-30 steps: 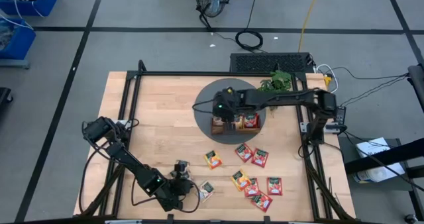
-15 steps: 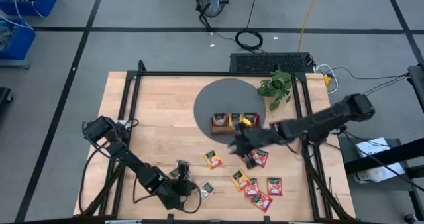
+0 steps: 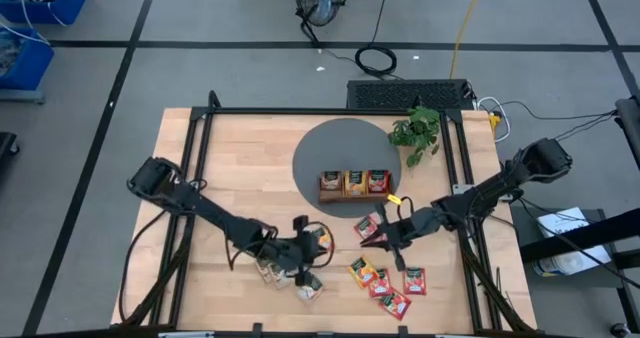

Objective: Pick & Place Tea
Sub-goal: Put the red tea bag into the right section of the wooden organizer

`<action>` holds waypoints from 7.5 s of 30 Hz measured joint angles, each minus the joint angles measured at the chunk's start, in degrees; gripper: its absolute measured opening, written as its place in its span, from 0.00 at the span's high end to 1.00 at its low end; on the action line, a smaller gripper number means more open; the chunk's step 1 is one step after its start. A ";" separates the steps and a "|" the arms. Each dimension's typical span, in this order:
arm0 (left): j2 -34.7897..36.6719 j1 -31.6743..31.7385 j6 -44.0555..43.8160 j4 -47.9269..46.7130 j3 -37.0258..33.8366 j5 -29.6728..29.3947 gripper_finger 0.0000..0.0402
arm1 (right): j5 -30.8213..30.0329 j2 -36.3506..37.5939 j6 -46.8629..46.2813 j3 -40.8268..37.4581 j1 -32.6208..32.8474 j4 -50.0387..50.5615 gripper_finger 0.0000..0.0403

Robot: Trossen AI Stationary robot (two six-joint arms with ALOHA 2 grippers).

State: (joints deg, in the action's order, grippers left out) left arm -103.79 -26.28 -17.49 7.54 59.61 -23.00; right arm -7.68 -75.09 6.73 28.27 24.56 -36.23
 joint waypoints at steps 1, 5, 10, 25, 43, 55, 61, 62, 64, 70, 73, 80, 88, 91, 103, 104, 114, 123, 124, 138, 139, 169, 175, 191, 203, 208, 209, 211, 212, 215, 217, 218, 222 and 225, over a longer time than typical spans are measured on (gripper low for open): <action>-0.01 0.22 -0.41 -0.01 -0.03 -0.02 0.92 | 0.00 0.00 0.21 0.00 -0.14 0.23 0.97; -1.65 -0.21 1.13 3.80 -1.02 0.23 0.92 | -0.02 0.00 1.30 -0.04 -0.57 1.80 0.99; -3.35 -1.67 3.56 7.82 -1.13 3.21 0.92 | -0.02 -0.04 -0.22 -0.07 -0.57 2.18 0.99; -5.91 -2.26 10.70 9.64 -1.37 5.38 0.92 | -6.03 -0.04 -5.52 -0.07 0.30 4.44 0.99; -5.90 -1.70 9.37 10.75 -1.35 7.63 0.92 | -5.83 -0.04 -7.96 -0.07 1.43 8.13 0.99; -5.90 -1.70 7.95 10.75 -1.35 7.67 0.92 | -10.24 -0.04 -23.03 -0.07 1.85 26.89 1.00; -5.90 -1.70 7.98 11.06 -1.35 7.48 0.92 | -10.21 -0.04 -23.97 -0.07 2.62 27.08 1.00; -5.90 -1.70 8.02 11.37 -1.35 7.47 0.92 | -10.04 -0.04 -24.34 -0.07 2.57 27.21 1.00; -5.90 -1.70 8.19 11.94 -1.35 7.44 0.92 | -8.23 -0.14 -24.50 -0.07 2.59 27.63 1.00; -5.88 -1.22 6.74 14.58 -1.35 4.73 0.92 | -8.90 -5.04 -24.73 -0.04 2.93 26.35 1.00; -5.88 -0.39 3.82 15.09 -1.35 3.45 0.92 | -12.90 -8.55 -24.65 -0.07 2.91 25.07 1.00; -5.88 0.25 1.99 14.53 -1.35 3.41 0.92 | -9.93 -11.08 -24.64 -0.04 0.54 22.73 1.00; -5.88 1.47 -4.32 11.91 -1.35 3.36 0.92 | -8.57 -11.10 -27.95 -0.04 0.69 22.04 1.00; -5.88 1.75 -6.39 10.39 -1.35 3.40 0.92 | -8.48 -11.10 -28.60 -0.04 1.20 20.66 1.00; -5.88 1.99 -6.74 7.79 -1.35 1.13 0.92 | -6.94 -13.66 -27.77 -0.04 1.42 17.68 1.00; -5.88 1.99 -6.63 7.75 -1.35 0.74 0.92 | -6.89 -14.70 -27.33 -0.02 1.38 16.08 1.00; -5.88 1.99 -7.08 6.46 -1.35 0.04 0.92 | 0.50 -20.22 -23.57 0.04 -0.20 3.91 1.00; -12.08 3.84 -6.86 15.79 -1.26 5.90 0.92 | -1.14 -20.10 -21.22 -0.07 -0.20 1.21 1.00; -13.15 3.87 -5.92 18.76 -0.86 7.07 0.92 | -1.18 -19.75 -20.57 -0.05 -0.20 -0.02 1.00; -15.91 3.52 0.92 18.27 4.39 3.68 0.79 | -12.18 -15.14 -23.79 0.15 4.94 9.73 1.00; -15.91 3.50 0.54 17.55 4.60 3.07 0.76 | -13.67 -15.33 -25.06 0.17 5.35 10.56 1.00; -15.93 6.81 -13.31 12.74 4.75 4.50 0.36 | -15.04 -21.40 -29.61 0.44 6.25 12.11 1.00; -15.85 8.41 -18.65 12.64 4.75 5.12 0.31 | -13.33 -21.48 -29.47 0.33 6.25 12.76 1.00; -15.82 12.17 -25.24 12.03 4.73 10.99 0.22 | -11.57 -21.60 -32.60 -5.30 6.25 8.62 1.00; -15.85 12.50 -25.25 12.36 4.73 11.02 0.30 | -11.28 -21.62 -28.27 -4.92 6.26 3.04 1.00; -15.93 12.44 -24.82 12.51 4.73 10.99 0.30 | -11.35 -21.62 -27.30 -4.21 6.21 3.01 1.00; -15.95 12.40 -24.80 12.65 4.73 10.99 0.30 | -11.37 -21.62 -27.13 -4.00 6.21 3.01 1.00; -15.96 12.39 -24.71 12.85 4.73 10.99 0.29 | -11.51 -21.62 -26.68 -3.62 6.21 3.03 1.00; -15.96 12.39 -24.71 12.96 4.73 10.96 0.29 | -11.56 -21.62 -26.33 -3.50 6.21 3.02 1.00; -16.01 12.37 -24.24 13.24 4.73 10.57 0.29 | -11.55 -21.63 -25.44 -3.39 6.21 2.57 1.00; -16.04 12.37 -23.74 13.39 4.73 10.56 0.30 | -11.53 -21.66 -25.33 -3.41 6.21 2.11 1.00; -16.04 12.37 -23.59 13.39 4.73 10.56 0.30 | -11.52 -21.66 -25.34 -3.41 6.21 1.89 1.00; -16.04 12.29 -23.55 13.37 4.73 10.58 0.32 | -11.52 -21.68 -25.30 -3.41 6.21 1.07 1.00; -16.04 12.27 -23.28 13.37 4.73 10.97 0.31 | -11.55 -21.68 -25.04 -3.41 6.16 0.82 1.00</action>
State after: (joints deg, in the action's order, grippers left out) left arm -119.83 -14.02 -40.77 20.91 64.34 -12.03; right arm -19.23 -96.77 -18.32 24.86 30.72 -35.41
